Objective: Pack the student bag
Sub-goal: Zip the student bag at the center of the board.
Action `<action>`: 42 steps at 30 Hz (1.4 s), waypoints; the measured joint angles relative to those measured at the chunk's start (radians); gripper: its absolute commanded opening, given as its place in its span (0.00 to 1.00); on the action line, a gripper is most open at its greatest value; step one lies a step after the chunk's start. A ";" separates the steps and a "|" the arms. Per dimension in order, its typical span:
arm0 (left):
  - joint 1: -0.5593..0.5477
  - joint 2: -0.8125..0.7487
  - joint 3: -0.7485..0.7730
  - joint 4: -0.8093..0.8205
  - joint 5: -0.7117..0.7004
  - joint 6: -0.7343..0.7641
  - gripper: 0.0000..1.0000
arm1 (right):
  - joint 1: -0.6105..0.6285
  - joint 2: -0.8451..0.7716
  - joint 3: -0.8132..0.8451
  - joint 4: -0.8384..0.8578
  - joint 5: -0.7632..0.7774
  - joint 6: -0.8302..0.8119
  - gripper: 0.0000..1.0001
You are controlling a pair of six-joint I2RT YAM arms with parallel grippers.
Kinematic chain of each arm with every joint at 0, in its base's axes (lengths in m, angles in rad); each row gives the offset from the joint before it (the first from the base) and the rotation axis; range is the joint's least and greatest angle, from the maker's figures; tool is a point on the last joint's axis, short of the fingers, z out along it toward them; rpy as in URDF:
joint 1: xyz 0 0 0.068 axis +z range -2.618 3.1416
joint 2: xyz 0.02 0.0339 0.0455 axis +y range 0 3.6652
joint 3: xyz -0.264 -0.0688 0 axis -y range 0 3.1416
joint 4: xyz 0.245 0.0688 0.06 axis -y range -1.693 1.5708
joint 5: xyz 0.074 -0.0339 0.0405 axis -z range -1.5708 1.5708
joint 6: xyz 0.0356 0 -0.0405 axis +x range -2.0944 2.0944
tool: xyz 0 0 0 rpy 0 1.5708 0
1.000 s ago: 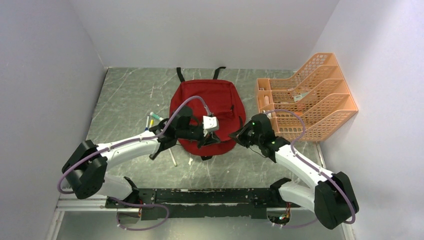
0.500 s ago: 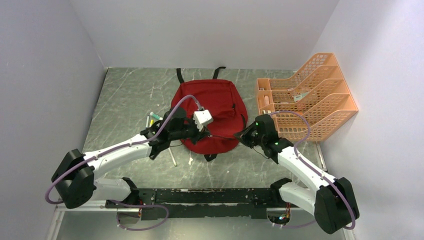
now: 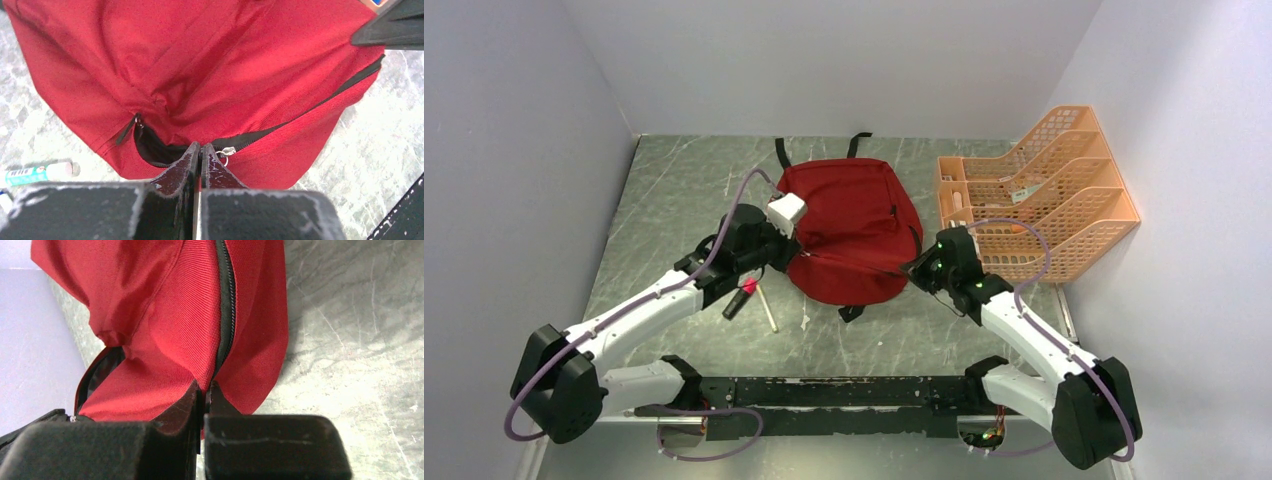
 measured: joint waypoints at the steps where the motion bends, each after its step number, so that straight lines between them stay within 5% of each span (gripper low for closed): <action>1: 0.005 -0.002 0.000 -0.004 -0.009 -0.008 0.05 | 0.000 0.000 0.003 0.000 0.000 -0.003 0.00; 6: 0.030 0.005 0.005 -0.023 -0.064 -0.038 0.05 | 0.000 -0.010 0.019 0.005 -0.003 -0.025 0.00; 10: 0.044 0.032 0.023 -0.021 -0.045 -0.032 0.05 | -0.002 -0.021 0.023 0.021 -0.025 -0.102 0.36; 17: 0.074 0.084 0.024 0.002 0.049 -0.003 0.05 | -0.028 -0.090 0.144 -0.058 -0.054 -0.396 0.56; 24: 0.074 0.106 0.024 0.023 0.059 -0.066 0.05 | -0.023 -0.135 0.197 0.106 -0.254 -0.624 0.58; 33: 0.075 0.116 0.024 0.063 0.087 -0.151 0.05 | 0.254 0.112 0.105 0.458 -0.440 -0.954 0.64; 42: 0.075 0.115 0.020 0.079 0.115 -0.161 0.05 | 0.375 0.339 0.183 0.545 -0.474 -1.260 0.63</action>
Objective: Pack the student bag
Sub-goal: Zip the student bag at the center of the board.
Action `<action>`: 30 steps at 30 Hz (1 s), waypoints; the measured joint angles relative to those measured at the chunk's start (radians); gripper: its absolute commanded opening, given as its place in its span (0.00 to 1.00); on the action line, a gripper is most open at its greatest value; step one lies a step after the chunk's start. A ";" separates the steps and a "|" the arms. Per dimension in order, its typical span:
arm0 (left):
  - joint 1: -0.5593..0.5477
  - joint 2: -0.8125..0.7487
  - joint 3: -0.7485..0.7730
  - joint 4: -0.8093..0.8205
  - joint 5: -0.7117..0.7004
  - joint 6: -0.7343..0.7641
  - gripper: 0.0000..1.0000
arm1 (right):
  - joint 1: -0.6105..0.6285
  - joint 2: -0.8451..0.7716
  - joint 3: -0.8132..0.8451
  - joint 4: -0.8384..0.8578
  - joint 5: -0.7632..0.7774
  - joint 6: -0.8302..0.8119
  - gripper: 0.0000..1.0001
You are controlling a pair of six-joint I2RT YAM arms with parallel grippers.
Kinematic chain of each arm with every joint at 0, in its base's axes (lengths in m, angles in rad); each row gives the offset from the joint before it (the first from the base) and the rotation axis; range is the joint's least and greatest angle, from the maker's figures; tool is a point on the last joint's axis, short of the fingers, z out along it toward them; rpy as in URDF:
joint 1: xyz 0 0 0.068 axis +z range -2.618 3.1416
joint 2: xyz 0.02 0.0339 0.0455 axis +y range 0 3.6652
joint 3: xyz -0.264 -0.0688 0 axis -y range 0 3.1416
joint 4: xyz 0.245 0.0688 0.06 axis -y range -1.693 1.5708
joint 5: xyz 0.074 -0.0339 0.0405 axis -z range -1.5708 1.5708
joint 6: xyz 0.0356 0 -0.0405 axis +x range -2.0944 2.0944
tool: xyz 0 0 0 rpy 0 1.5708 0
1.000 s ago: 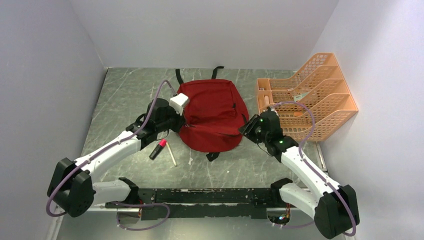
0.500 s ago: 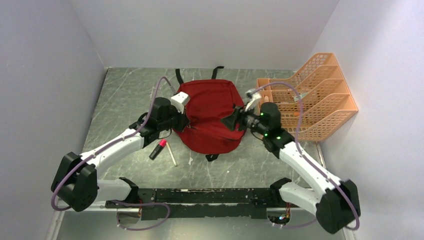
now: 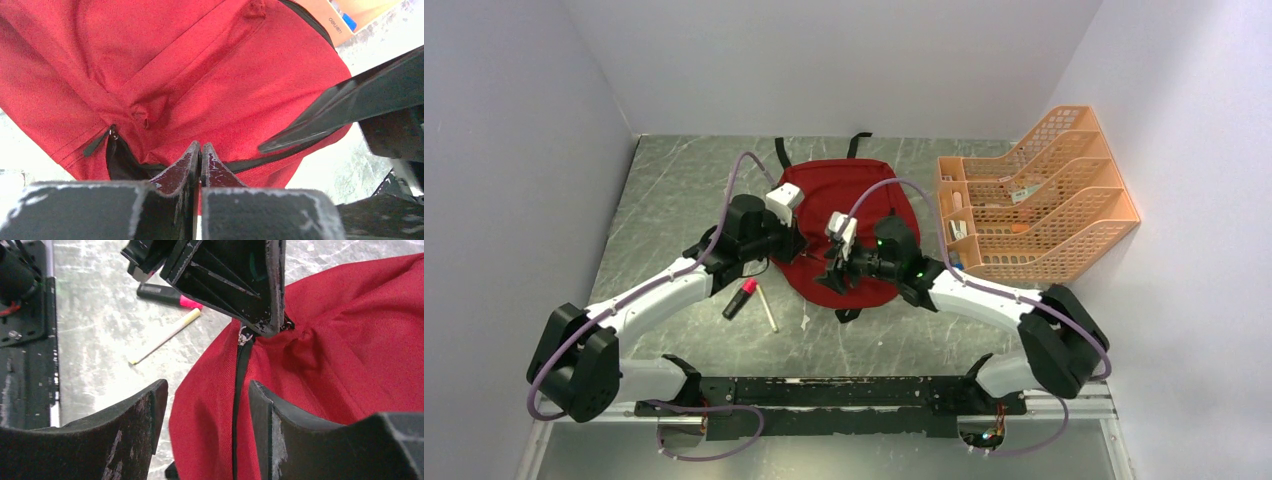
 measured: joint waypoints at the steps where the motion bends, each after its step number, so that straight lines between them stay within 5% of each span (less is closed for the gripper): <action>1: 0.000 0.000 -0.001 0.002 0.003 0.000 0.05 | 0.005 0.021 0.004 0.014 0.004 -0.018 0.63; 11: 0.002 -0.018 -0.014 0.012 0.020 -0.004 0.05 | 0.033 0.127 0.016 0.049 0.046 -0.102 0.29; 15: 0.002 -0.022 -0.017 0.012 0.020 -0.007 0.05 | 0.046 0.121 0.016 0.042 0.074 -0.124 0.00; 30: 0.023 0.092 0.090 -0.125 -0.182 -0.117 0.05 | 0.093 -0.007 -0.034 -0.098 -0.023 -0.317 0.00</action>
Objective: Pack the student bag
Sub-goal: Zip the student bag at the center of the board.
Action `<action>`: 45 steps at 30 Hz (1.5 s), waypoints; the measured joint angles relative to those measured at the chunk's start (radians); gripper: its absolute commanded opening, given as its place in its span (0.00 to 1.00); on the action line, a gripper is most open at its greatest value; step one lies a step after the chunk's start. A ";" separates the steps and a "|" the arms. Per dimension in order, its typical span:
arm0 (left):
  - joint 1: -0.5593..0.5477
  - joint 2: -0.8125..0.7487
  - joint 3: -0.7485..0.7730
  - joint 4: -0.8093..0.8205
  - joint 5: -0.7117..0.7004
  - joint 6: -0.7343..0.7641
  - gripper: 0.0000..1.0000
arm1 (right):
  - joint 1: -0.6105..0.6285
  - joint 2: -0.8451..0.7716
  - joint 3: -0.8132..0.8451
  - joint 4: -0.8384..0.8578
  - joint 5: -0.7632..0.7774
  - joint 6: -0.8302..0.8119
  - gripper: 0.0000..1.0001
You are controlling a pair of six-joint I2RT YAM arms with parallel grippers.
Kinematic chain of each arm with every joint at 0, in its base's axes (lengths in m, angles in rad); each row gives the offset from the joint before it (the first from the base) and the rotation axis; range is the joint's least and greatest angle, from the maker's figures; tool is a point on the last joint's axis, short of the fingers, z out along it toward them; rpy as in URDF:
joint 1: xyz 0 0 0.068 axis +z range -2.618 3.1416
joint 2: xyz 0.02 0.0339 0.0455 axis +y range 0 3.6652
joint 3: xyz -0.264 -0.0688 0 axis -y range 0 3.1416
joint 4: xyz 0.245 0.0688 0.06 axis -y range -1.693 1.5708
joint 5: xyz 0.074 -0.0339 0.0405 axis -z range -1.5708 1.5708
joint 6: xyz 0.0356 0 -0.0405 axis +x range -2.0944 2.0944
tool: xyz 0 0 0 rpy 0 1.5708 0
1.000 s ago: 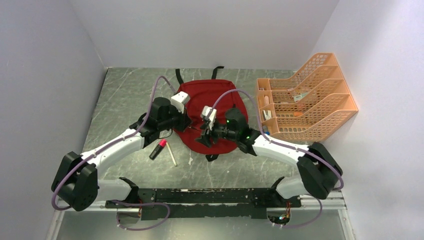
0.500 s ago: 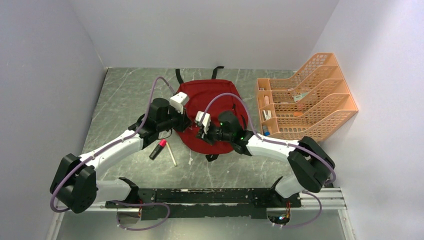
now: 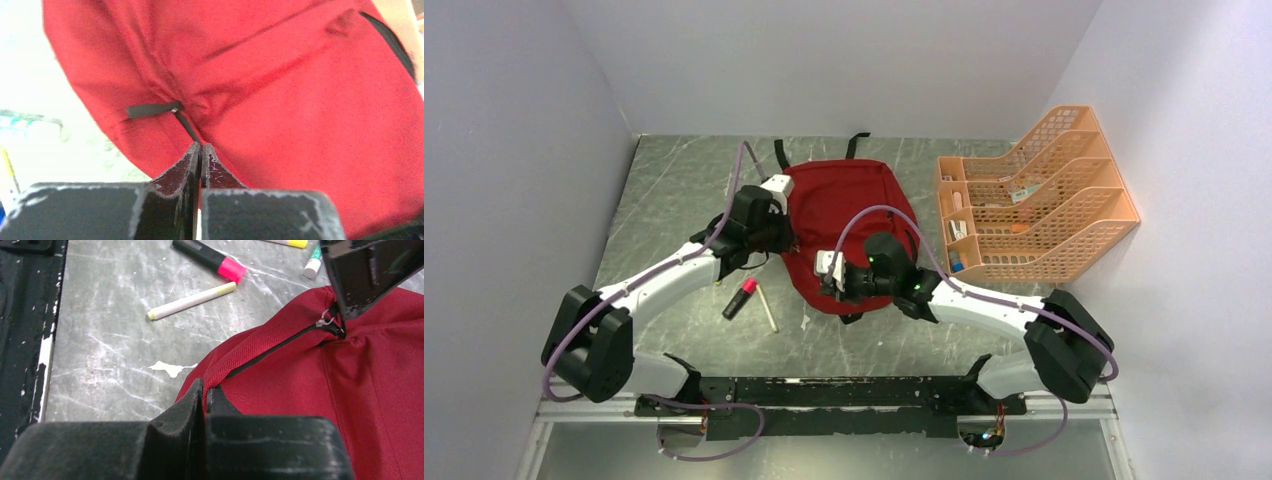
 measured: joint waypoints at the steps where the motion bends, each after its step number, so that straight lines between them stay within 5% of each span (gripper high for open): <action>1: 0.004 0.007 0.005 -0.010 -0.019 -0.007 0.05 | 0.006 -0.008 0.000 -0.018 0.000 -0.020 0.00; 11: 0.091 0.169 0.159 -0.048 -0.121 -0.002 0.05 | 0.026 -0.087 -0.009 -0.102 -0.007 -0.126 0.00; 23: 0.125 0.384 0.331 -0.141 -0.008 0.002 0.05 | 0.023 -0.090 -0.008 -0.122 0.000 -0.215 0.02; 29: 0.183 0.395 0.355 -0.103 0.032 0.021 0.40 | 0.033 -0.094 -0.010 -0.148 -0.035 -0.180 0.35; 32: 0.233 0.357 0.338 -0.046 0.017 0.026 0.63 | 0.042 -0.105 -0.011 -0.157 -0.050 -0.132 0.40; 41: 0.243 0.046 0.162 0.030 -0.008 -0.048 0.83 | 0.048 -0.192 0.027 -0.114 0.068 0.092 0.52; 45: 0.245 0.033 0.158 0.050 0.018 -0.118 0.73 | 0.048 -0.206 0.110 -0.095 0.296 0.265 0.52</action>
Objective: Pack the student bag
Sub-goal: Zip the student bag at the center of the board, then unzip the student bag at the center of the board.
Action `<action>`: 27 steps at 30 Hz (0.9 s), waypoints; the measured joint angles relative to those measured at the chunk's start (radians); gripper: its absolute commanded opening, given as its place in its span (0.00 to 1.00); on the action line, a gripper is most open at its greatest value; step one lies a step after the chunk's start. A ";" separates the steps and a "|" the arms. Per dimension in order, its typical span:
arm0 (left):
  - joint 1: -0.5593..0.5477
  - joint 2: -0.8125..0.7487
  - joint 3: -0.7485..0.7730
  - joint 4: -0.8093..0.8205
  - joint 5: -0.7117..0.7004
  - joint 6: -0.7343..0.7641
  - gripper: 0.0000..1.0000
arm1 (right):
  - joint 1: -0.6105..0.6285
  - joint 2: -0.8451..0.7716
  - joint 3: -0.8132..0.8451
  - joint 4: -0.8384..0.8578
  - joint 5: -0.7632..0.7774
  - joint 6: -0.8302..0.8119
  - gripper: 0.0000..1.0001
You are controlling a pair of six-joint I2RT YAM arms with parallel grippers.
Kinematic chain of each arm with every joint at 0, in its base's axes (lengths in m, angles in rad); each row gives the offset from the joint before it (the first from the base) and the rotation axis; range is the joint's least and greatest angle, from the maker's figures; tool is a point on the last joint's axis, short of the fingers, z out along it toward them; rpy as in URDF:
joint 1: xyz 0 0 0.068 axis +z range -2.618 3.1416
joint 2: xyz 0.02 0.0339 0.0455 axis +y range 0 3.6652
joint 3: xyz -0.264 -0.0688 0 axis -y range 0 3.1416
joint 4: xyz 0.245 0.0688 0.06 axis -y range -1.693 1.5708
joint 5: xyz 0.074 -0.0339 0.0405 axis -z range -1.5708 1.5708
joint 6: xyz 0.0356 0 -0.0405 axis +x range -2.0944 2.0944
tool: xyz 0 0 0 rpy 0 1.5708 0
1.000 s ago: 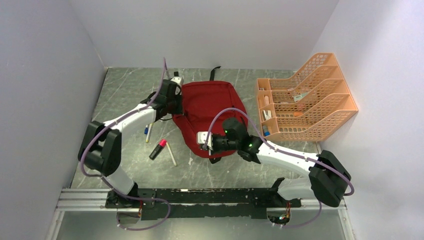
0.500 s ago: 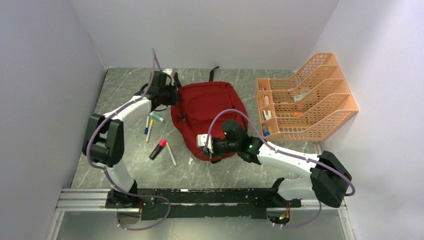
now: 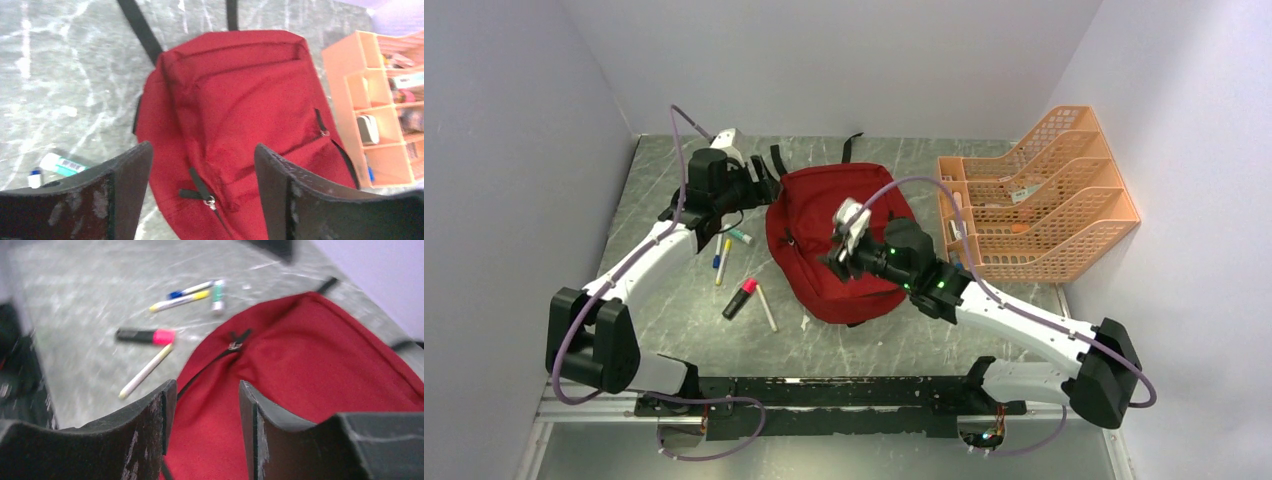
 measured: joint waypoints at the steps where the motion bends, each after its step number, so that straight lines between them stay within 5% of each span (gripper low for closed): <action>1: 0.000 0.000 -0.005 0.010 0.019 -0.018 0.70 | 0.000 0.000 0.020 0.002 0.062 0.037 0.53; 5: -0.035 0.000 -0.023 0.046 0.079 -0.061 0.74 | -0.015 0.020 0.126 -0.044 0.311 0.209 0.48; 10: -0.225 -0.023 -0.092 0.081 0.061 -0.072 0.71 | -0.116 0.051 0.149 -0.161 0.472 0.459 0.43; 18: -0.384 -0.017 -0.251 0.137 0.033 -0.101 0.70 | -0.425 0.180 0.094 -0.266 0.415 0.757 0.47; 27: -0.512 0.090 -0.282 0.208 -0.018 -0.082 0.69 | -0.573 0.458 0.210 -0.252 0.261 0.860 0.43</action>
